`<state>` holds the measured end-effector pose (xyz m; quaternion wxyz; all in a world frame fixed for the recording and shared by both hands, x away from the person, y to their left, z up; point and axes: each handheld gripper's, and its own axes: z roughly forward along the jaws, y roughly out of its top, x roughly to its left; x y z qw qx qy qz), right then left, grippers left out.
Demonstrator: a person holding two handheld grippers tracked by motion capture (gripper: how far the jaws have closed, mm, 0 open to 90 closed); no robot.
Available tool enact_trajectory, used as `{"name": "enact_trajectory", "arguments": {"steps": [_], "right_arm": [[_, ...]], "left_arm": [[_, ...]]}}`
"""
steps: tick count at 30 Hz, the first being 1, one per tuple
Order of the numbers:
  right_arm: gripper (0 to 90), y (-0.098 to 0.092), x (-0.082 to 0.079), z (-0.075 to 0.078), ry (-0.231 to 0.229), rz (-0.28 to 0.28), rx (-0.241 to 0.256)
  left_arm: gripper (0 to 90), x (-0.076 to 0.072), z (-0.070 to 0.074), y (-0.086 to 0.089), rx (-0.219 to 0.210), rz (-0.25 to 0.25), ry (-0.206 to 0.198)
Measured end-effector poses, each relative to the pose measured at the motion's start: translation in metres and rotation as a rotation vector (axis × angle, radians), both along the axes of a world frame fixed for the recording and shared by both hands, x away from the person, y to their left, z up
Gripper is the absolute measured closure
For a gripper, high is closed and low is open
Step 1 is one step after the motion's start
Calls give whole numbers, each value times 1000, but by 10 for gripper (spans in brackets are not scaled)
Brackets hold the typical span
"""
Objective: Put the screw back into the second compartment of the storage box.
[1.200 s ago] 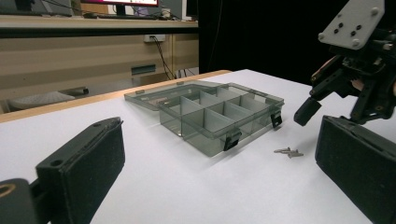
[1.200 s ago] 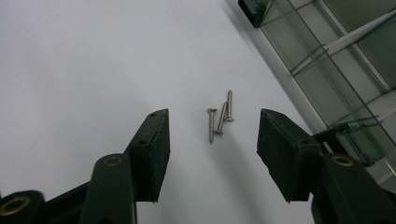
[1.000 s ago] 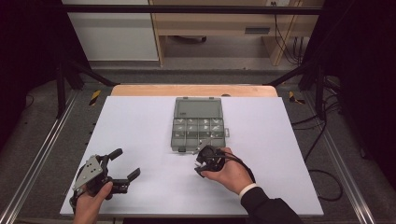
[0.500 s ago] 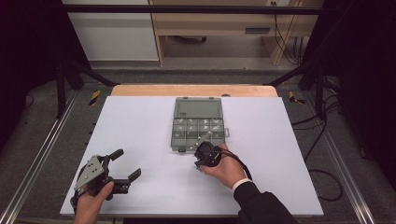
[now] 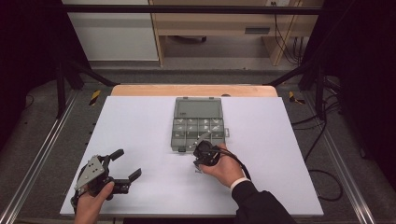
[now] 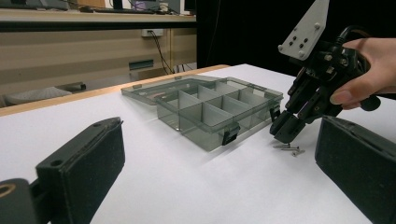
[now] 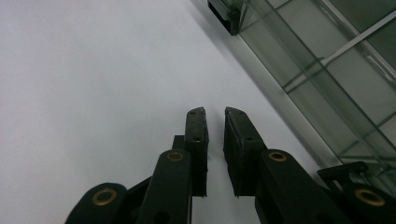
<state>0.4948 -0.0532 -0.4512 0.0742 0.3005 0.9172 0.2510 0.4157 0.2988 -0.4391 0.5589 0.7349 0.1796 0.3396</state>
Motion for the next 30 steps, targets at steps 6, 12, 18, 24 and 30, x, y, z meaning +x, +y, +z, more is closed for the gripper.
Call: {"name": "enact_trajectory", "arguments": {"steps": [6, 12, 18, 24, 30], "right_arm": [[788, 1, 0, -2, 11, -2, -5], [832, 4, 1, -5, 16, 1, -28], [880, 2, 2, -6, 17, -2, -28], [880, -1, -1, 2, 0, -6, -1], [880, -10, -5, 29, -46, 7, 33]], "left_arm": [[15, 0, 0, 0, 3, -2, -2], [15, 0, 0, -1, 3, -3, -2], [15, 1, 0, -1, 5, -4, -1], [15, 1, 0, -1, 9, 1, 1], [15, 1, 0, -2, 15, -3, 5]]}}
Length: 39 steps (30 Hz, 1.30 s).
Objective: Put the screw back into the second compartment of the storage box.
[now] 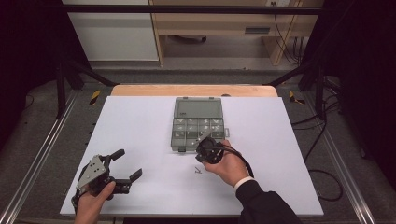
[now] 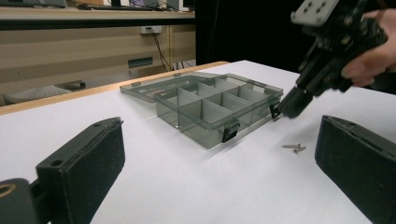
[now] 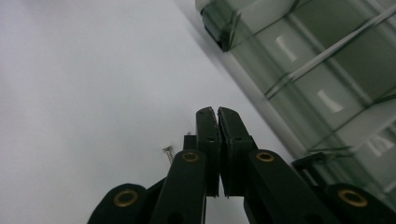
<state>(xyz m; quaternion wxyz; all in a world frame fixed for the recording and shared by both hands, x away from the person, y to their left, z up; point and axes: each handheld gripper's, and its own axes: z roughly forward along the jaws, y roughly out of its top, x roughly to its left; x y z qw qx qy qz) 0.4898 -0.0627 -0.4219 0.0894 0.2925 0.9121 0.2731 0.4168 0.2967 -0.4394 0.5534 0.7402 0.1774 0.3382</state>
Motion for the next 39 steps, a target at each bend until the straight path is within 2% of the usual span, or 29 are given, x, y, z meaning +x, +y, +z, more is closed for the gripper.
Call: {"name": "enact_trajectory", "arguments": {"steps": [3, 6, 7, 8, 12, 14, 15, 16, 22, 25, 27, 29, 31, 33, 34, 36, 39], "right_arm": [[880, -3, 2, 14, -34, -6, 26], [880, -5, 5, 22, -60, -26, 51], [880, -5, 5, 22, -60, -26, 51], [880, -6, 8, 24, -80, -28, 55], [880, -7, 15, 29, -117, -83, 105], [880, -7, 17, 30, -126, -97, 109], [880, -7, 19, 31, -131, -109, 129], [880, -9, 24, 33, -140, -133, 173], [880, -9, 32, 38, -191, -185, 222], [880, -9, 40, 42, -223, -217, 257], [880, -8, 43, 43, -227, -224, 262], [879, -6, 52, 46, -235, -239, 256], [880, -4, 55, 46, -243, -247, 250], [880, -1, 61, 47, -253, -251, 249], [880, 2, 66, 46, -257, -259, 239], [880, 3, 68, 45, -258, -260, 236], [880, 9, 74, 41, -252, -273, 235]], "left_arm": [[15, 0, 0, -1, -5, -4, -1], [15, 1, 0, 0, 9, -7, 2], [15, 1, 0, 0, 9, -7, 2], [15, 1, 0, 0, 7, -10, 0], [15, 0, 1, 3, -6, 6, 0], [15, 0, 0, 3, -6, 8, 6], [15, 0, 0, 3, -5, 8, 8], [15, 0, 0, 2, -3, 6, 7], [15, -3, -2, 1, -15, 11, 11], [16, 0, -4, -2, 2, 0, 15], [16, 0, -3, -3, 0, -3, 12], [16, -1, -2, -5, 18, -5, 4], [16, -1, -3, -6, 12, -2, 6], [16, 0, -6, -6, 23, 10, 21], [16, 3, -8, -7, 40, 8, 22], [17, 4, -7, -7, 46, 3, 20], [17, 3, -7, -8, 30, 5, 18]]}}
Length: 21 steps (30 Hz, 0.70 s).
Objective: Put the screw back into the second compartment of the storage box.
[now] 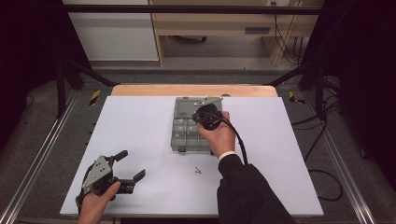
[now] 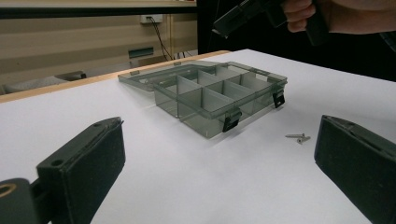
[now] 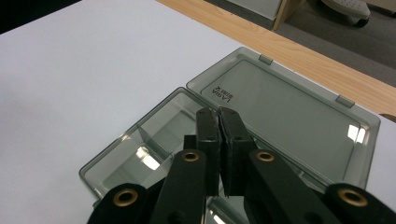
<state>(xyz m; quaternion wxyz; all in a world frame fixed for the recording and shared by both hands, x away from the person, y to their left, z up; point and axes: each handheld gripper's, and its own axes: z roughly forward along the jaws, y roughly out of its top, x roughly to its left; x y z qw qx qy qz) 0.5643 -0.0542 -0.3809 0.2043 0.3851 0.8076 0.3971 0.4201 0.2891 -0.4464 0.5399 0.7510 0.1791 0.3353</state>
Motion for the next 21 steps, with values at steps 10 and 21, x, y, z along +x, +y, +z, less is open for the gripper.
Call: {"name": "enact_trajectory", "arguments": {"steps": [10, 21], "right_arm": [[880, 1, 17, -17, 18, -27, -19], [879, 10, 27, -33, 65, -24, -54]], "left_arm": [[17, -3, 2, 0, 1, -9, -4], [17, -3, 5, 0, -1, -9, -17]]}}
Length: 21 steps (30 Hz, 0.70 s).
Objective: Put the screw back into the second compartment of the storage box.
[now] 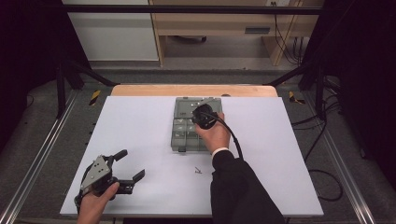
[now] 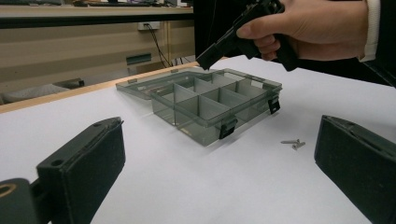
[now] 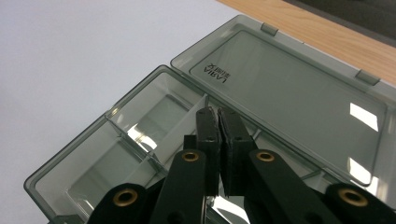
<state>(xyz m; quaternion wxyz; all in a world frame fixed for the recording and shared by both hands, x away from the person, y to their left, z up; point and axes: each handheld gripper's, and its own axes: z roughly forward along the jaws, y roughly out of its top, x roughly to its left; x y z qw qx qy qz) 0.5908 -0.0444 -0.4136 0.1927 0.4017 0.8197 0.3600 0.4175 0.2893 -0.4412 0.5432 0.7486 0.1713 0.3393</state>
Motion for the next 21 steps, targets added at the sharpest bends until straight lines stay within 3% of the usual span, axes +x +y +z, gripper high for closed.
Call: {"name": "enact_trajectory", "arguments": {"steps": [3, 4, 5, 7, 9, 10, 11, 12, 15, 17, 18, 21], "right_arm": [[878, 3, 0, -2, 9, 4, -6], [823, 5, 1, -4, 12, 16, -4], [823, 5, 1, -4, 12, 16, -4], [692, 5, -2, -2, -12, -4, -15], [659, 3, -4, 0, -12, -8, -4], [619, 2, -6, 2, -16, -10, 3], [523, 1, -12, 9, -17, -15, 5], [523, 1, -12, 9, -17, -15, 5], [397, 0, -24, 20, -32, -7, 2], [305, 1, -33, 25, -46, 1, -28], [262, -1, -43, 30, -83, 2, -31], [213, -4, -51, 35, -97, 11, -42]], "left_arm": [[17, 0, 0, 0, 6, 0, 0], [17, 0, 0, -1, 4, -6, -2], [17, 0, 0, -1, 4, -6, -2], [17, -1, 0, 0, 1, -3, -1], [17, -1, 0, 1, 4, 2, 0], [17, -1, 0, 1, 5, 5, 0], [17, -1, 0, 1, 6, 4, -2], [17, -1, 1, 1, 6, 4, -3], [16, -1, 2, 1, 5, 2, -9], [16, -2, 2, 2, 2, 8, -7], [16, -2, 1, 3, 7, 10, -8], [16, -3, 2, 5, 11, 25, -12]]}}
